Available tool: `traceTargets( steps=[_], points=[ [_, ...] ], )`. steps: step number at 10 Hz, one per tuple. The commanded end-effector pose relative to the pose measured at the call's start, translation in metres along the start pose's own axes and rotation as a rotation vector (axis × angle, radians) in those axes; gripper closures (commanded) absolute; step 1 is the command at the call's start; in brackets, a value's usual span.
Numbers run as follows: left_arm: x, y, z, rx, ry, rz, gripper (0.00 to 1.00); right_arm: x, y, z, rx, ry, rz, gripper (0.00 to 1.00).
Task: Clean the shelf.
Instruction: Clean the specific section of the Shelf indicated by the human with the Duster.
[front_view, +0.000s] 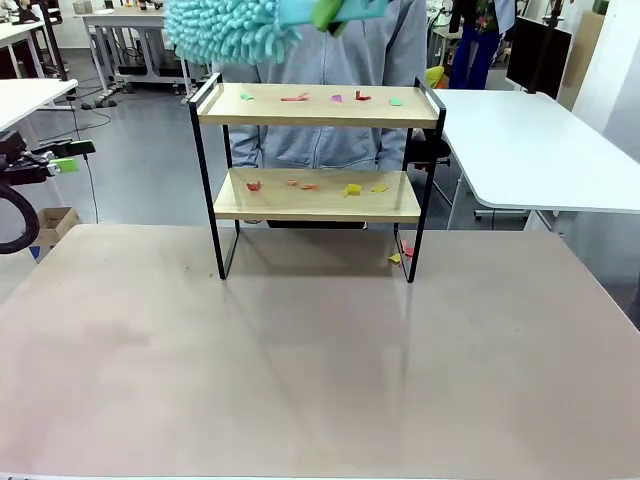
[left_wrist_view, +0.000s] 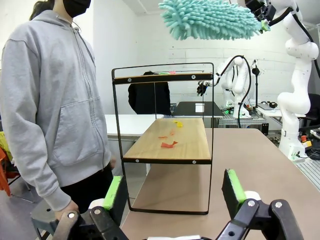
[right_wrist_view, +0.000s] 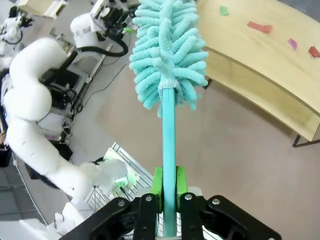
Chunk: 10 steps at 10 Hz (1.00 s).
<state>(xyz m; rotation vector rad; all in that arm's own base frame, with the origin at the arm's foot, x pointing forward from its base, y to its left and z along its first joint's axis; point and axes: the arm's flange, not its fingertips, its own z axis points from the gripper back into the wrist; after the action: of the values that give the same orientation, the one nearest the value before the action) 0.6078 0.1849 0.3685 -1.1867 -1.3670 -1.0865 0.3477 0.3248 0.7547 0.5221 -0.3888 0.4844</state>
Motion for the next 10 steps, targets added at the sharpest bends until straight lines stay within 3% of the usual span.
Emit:
traceTargets(
  steps=[1, 6, 7, 10],
  points=[
    [0.003, -0.002, -0.001, -0.005, 0.005, -0.006, 0.00, -0.011, 0.004, 0.013, 0.005, 0.006, 0.031, 0.87],
    [0.003, -0.002, -0.001, -0.005, 0.005, -0.006, 0.00, -0.006, 0.007, 0.009, 0.007, 0.009, 0.021, 0.87],
    [0.003, -0.002, -0.001, -0.005, 0.005, -0.006, 0.00, 0.020, 0.031, -0.009, -0.093, -0.050, -0.031, 0.87],
    [0.003, -0.002, -0.001, -0.005, 0.005, -0.006, 0.00, 0.069, 0.065, -0.058, -0.214, -0.144, -0.121, 0.87]
  ],
)
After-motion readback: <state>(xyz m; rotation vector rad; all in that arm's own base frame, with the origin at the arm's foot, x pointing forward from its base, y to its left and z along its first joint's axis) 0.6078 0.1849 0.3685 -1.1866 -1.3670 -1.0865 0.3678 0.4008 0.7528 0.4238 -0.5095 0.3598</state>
